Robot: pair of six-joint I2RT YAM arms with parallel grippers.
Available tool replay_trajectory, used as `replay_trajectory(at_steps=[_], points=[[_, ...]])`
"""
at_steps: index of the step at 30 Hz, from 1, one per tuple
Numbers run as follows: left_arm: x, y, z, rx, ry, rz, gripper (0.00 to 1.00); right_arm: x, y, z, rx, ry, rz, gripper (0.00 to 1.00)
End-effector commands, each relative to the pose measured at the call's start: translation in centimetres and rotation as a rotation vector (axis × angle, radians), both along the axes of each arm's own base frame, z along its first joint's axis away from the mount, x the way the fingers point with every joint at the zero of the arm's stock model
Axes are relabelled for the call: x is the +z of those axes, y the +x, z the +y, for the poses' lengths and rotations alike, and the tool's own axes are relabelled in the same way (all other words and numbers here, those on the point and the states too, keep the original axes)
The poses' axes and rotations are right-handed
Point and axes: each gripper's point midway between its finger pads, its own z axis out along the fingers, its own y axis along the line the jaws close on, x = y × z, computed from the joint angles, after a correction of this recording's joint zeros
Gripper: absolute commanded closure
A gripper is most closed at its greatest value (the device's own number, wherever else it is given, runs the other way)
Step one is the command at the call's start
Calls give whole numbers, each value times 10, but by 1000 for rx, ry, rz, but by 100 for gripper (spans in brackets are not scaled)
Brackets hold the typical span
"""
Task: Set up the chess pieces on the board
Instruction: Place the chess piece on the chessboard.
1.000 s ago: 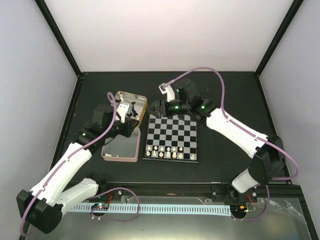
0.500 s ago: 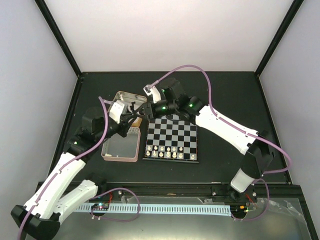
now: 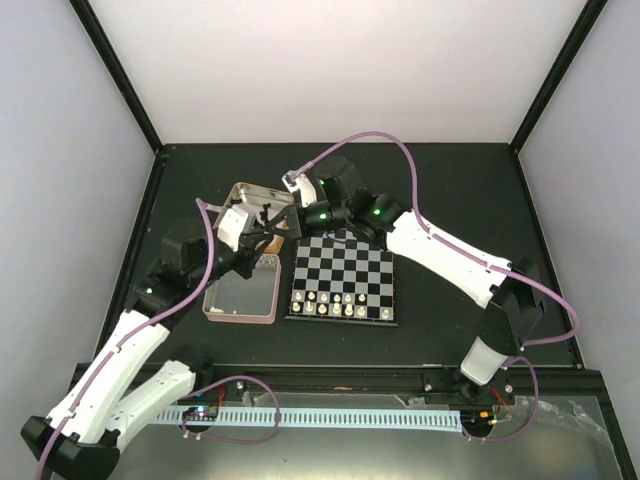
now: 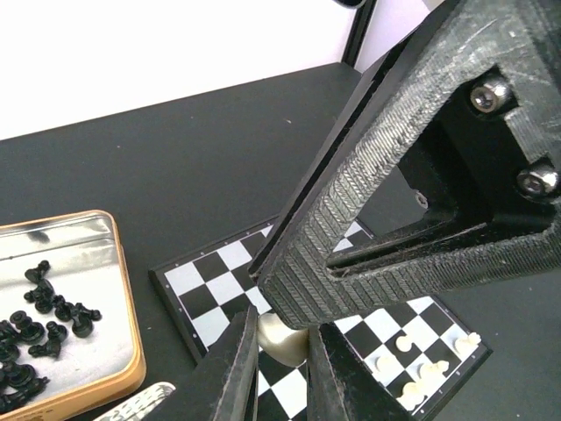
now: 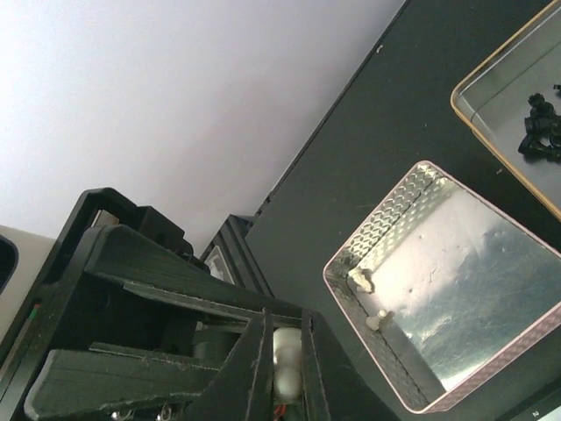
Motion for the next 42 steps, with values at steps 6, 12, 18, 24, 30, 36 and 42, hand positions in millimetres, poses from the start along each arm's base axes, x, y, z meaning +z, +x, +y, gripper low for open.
replay_trajectory(at_steps=[6,12,18,24,30,36,42], points=[[18,-6,1,8,-77,-53,46,9,10,-11,-112,23,-59,99],[13,-7,9,74,-119,-17,33,1,17,-32,-203,-26,-103,99],[9,-14,16,109,-160,-2,27,-42,19,-72,-291,-175,-109,99],[5,-16,20,125,-170,3,22,-99,18,-137,-406,-389,-93,99],[1,-11,19,138,-162,15,20,-148,11,-196,-486,-670,-86,99],[-6,-3,17,148,-150,38,19,-180,1,-232,-527,-864,-62,99],[-10,-3,17,145,-136,49,19,-208,-15,-227,-480,-867,41,99]])
